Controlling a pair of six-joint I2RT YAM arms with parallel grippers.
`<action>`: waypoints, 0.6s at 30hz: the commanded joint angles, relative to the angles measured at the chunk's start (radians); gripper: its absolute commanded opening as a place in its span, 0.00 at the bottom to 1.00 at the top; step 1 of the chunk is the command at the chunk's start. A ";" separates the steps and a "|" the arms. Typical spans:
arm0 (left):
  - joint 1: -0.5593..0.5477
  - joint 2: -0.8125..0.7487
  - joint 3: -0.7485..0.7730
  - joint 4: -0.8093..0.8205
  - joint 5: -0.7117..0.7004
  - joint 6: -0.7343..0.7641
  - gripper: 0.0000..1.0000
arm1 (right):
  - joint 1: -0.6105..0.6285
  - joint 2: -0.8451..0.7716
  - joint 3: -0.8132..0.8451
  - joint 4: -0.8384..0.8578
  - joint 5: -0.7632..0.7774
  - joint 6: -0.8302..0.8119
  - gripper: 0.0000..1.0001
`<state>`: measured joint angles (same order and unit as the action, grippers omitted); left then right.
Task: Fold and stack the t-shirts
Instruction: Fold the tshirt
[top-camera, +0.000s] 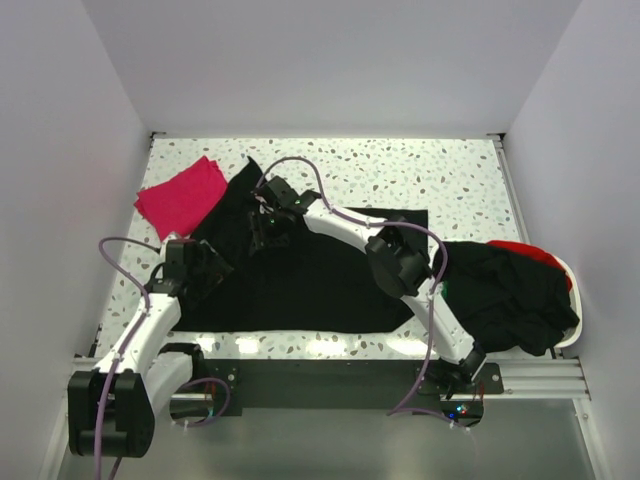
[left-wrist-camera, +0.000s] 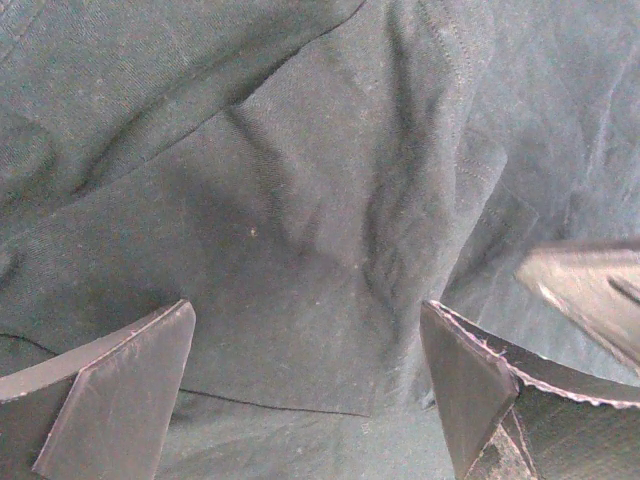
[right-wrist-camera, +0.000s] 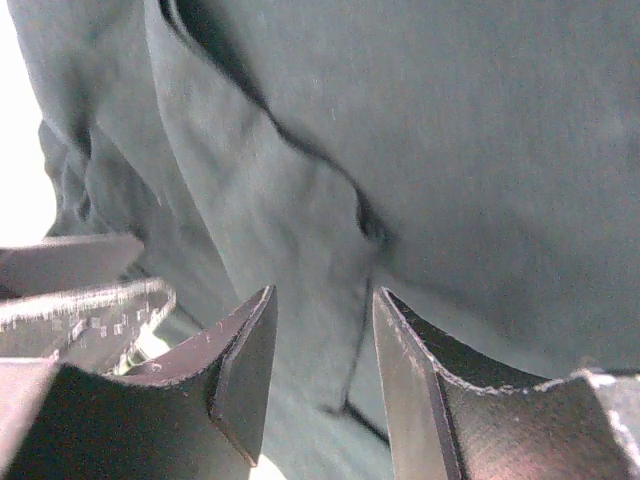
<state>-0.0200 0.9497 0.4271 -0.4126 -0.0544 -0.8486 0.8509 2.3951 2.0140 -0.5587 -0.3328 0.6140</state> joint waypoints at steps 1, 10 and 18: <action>0.009 -0.025 -0.011 0.000 0.008 0.025 1.00 | 0.008 0.045 0.087 0.026 -0.005 0.003 0.47; 0.014 -0.051 -0.039 -0.014 0.005 0.029 1.00 | 0.011 0.111 0.172 -0.041 0.034 -0.025 0.31; 0.020 -0.023 -0.044 -0.032 -0.030 0.010 1.00 | 0.010 0.004 0.128 -0.075 0.078 -0.049 0.00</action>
<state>-0.0124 0.9161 0.3878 -0.4309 -0.0570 -0.8448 0.8528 2.4989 2.1456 -0.6106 -0.2882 0.5861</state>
